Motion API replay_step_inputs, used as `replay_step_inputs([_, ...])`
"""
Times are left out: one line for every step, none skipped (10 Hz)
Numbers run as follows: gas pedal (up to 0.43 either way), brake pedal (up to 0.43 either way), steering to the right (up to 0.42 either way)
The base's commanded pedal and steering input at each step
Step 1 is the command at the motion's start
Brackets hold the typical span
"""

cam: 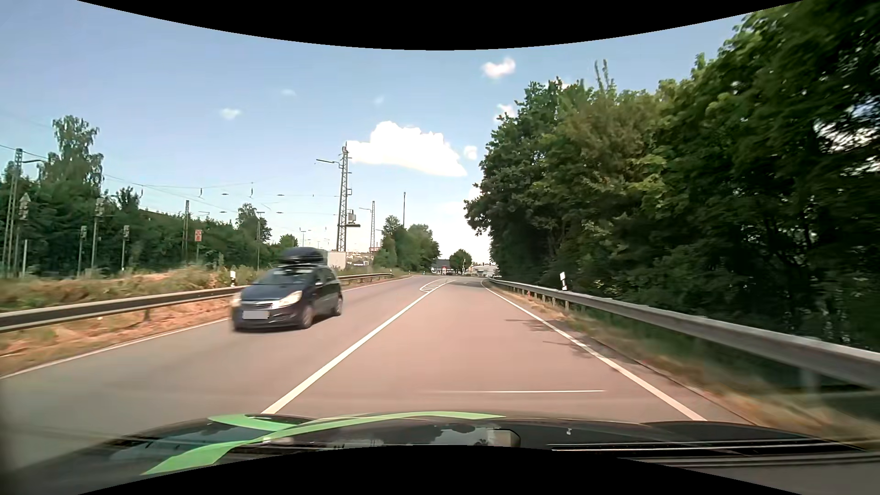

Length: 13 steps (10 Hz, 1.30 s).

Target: Follow the waypoints while adhering to traffic rules and regulations

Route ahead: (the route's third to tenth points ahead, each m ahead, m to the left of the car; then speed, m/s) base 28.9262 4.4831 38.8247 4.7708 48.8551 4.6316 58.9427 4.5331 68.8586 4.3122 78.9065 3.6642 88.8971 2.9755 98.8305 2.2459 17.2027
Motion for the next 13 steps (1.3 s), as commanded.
replay_step_inputs([0.039, 0.000, -0.006])
replay_step_inputs([0.059, 0.000, -0.006])
replay_step_inputs([0.098, 0.000, -0.005])
replay_step_inputs([0.098, 0.000, -0.005])
replay_step_inputs([0.098, 0.000, -0.005])
replay_step_inputs([0.098, 0.000, -0.005])
replay_step_inputs([0.087, 0.000, -0.005])
replay_step_inputs([0.079, 0.000, -0.004])
replay_step_inputs([0.067, 0.000, -0.003])
replay_step_inputs([0.067, 0.000, -0.003])
replay_step_inputs([0.079, 0.000, -0.002])
replay_step_inputs([0.087, 0.000, -0.001])
replay_step_inputs([0.087, 0.000, 0.000])
